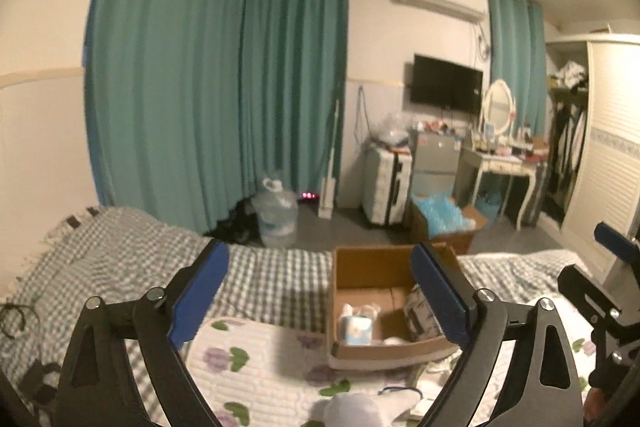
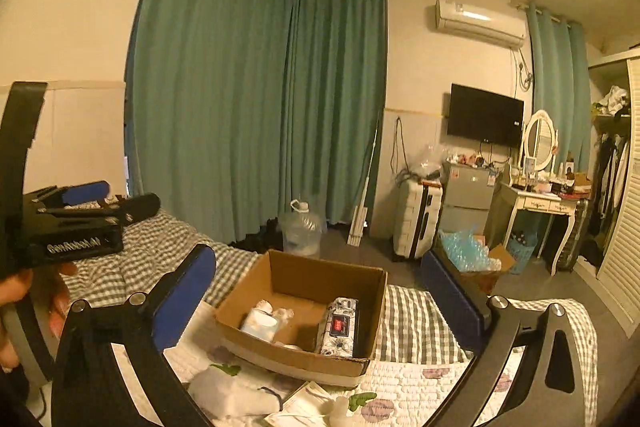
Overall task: Organize soft objects
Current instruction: 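Move both open grippers back over the remaining soft items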
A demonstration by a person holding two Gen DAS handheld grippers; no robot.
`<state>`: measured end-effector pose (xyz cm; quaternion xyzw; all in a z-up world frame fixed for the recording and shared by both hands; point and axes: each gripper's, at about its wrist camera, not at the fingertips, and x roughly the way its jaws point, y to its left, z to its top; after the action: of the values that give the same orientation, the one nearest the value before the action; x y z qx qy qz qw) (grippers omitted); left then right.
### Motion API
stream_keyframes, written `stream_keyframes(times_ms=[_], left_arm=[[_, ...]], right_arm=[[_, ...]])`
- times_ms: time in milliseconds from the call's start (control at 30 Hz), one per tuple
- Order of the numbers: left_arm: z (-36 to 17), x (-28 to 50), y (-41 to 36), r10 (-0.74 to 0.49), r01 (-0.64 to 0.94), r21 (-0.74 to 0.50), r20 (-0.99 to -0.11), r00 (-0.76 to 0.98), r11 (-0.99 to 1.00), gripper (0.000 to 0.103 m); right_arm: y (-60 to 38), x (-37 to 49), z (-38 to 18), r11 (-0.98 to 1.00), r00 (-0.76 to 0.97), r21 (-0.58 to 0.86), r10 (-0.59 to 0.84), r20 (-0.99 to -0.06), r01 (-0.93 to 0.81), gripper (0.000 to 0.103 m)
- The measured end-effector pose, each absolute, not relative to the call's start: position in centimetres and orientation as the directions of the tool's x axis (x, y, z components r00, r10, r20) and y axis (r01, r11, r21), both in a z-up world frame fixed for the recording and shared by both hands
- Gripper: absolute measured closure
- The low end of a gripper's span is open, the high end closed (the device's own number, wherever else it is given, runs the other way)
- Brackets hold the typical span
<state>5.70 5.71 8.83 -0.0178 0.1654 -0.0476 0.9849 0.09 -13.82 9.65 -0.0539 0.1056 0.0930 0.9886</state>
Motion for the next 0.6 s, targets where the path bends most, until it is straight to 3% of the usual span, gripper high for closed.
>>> stream_keyframes(times_ms=[600], left_arm=[[13.5,-2.9,5.6,-0.133,0.13,-0.031,-0.186,0.973,0.991,0.0]], right_arm=[[-15.2,-7.3,13.3,0.982,0.975,-0.092,0.148,-0.165,-0.165,0.0]])
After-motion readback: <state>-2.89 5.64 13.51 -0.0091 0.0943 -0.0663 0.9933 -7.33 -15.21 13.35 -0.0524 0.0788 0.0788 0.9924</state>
